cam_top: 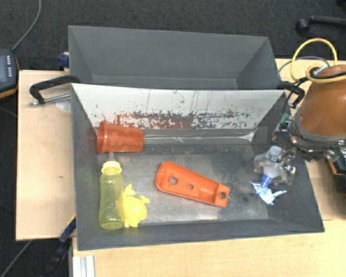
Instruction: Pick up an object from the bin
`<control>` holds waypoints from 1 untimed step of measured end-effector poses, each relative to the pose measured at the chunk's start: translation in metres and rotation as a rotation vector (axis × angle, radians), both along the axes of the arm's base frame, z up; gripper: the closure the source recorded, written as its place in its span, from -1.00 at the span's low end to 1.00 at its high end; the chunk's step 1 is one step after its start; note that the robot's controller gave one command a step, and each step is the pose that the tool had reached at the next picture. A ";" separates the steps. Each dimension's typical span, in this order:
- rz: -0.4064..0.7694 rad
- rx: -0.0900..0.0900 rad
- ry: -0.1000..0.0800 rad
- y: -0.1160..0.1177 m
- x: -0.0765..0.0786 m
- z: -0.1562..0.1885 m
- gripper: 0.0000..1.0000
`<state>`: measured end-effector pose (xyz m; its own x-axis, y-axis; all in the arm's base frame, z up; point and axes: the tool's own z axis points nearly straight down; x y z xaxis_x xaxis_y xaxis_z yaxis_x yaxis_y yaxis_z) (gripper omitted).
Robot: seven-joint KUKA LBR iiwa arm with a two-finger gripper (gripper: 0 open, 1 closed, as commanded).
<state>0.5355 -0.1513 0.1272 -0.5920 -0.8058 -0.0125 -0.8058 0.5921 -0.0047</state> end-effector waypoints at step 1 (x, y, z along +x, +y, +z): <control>0.000 -0.001 -0.005 0.000 0.001 0.030 1.00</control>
Offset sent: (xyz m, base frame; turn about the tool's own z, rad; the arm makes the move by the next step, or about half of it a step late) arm 0.0001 -0.0001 0.0316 0.0000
